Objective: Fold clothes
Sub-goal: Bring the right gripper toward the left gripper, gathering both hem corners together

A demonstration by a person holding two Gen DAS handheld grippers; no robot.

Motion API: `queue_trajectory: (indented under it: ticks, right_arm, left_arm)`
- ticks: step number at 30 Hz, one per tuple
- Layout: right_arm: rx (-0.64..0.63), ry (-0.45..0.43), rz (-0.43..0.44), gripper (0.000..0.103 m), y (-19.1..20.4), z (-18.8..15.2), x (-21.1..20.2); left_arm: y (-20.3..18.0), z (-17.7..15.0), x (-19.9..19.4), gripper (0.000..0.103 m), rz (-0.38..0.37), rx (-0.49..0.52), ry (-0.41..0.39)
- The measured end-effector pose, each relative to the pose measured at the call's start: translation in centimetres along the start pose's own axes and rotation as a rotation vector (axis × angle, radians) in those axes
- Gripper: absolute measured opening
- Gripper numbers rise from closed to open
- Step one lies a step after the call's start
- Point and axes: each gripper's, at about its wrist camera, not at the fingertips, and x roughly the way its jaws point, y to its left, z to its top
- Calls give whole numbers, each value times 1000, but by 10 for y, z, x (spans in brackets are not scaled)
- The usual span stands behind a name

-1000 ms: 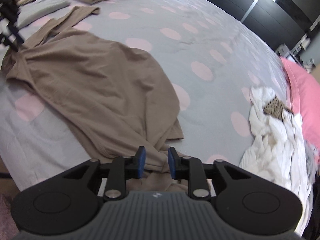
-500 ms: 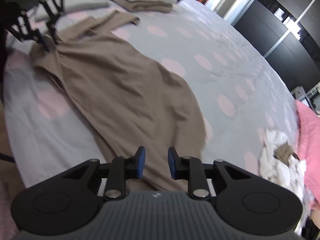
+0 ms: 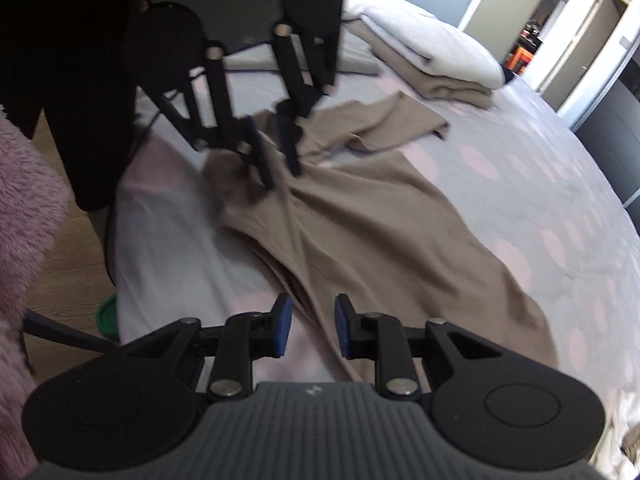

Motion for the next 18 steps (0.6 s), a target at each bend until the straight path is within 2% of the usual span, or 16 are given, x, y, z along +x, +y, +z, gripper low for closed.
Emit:
queue_trajectory:
  ticks: [4, 12, 16, 17, 18]
  right_arm:
    - [-27, -20, 11, 24, 13, 13, 12]
    - [-103, 5, 14, 20, 25, 19, 36]
    - [-131, -6, -15, 14, 27, 21, 40]
    - [-130, -11, -19, 11, 26, 22, 40]
    - [-126, -16, -22, 4, 26, 22, 39]
  left_arm:
    - [1, -4, -2, 13, -21, -13, -24]
    - [6, -5, -6, 13, -27, -40, -60]
    - [5, -3, -7, 13, -35, -37, -65]
    - [4, -3, -7, 13, -36, -35, -63]
    - [4, -3, -6, 13, -36, -33, -59]
